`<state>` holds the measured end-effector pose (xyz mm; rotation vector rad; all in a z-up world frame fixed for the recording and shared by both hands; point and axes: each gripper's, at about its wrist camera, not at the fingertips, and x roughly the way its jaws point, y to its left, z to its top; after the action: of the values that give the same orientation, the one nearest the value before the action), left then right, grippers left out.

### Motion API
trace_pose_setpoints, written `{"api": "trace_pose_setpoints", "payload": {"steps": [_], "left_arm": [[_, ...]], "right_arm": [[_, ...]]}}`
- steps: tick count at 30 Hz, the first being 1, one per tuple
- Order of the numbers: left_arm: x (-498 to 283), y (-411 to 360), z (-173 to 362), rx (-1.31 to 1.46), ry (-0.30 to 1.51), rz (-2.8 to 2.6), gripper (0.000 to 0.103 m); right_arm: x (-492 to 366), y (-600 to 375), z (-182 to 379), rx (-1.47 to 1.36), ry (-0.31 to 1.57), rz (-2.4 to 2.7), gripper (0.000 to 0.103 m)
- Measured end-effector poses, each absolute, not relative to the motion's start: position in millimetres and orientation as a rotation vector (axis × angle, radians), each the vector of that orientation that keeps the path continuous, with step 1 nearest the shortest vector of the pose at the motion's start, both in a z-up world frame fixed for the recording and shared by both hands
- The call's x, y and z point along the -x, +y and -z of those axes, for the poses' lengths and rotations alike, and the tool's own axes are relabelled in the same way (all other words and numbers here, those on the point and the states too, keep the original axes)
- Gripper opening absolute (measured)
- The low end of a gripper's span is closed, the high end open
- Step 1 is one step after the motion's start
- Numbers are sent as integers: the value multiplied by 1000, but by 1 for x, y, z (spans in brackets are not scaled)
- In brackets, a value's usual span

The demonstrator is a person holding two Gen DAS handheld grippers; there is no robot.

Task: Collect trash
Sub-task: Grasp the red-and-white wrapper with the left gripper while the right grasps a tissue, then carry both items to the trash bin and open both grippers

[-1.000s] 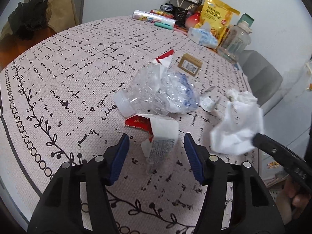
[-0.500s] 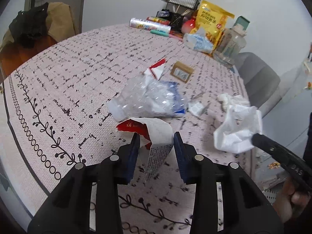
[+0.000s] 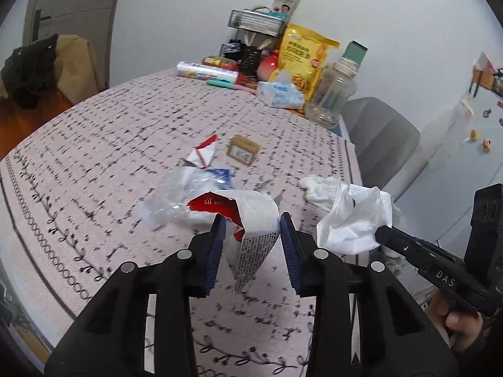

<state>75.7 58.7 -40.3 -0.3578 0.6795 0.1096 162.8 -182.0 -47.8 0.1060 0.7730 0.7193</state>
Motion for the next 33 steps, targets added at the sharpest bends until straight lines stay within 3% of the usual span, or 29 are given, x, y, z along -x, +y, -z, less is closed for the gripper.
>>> {"api": "trace_pose_setpoints", "payload": {"steps": [15, 33], "left_arm": [[-145, -30, 29, 244, 720, 86, 36], [-215, -138, 47, 168, 813, 246, 36]], "right_arm": [[-186, -281, 55, -204, 758, -506, 5], [-212, -404, 108, -329, 801, -173, 6]]}}
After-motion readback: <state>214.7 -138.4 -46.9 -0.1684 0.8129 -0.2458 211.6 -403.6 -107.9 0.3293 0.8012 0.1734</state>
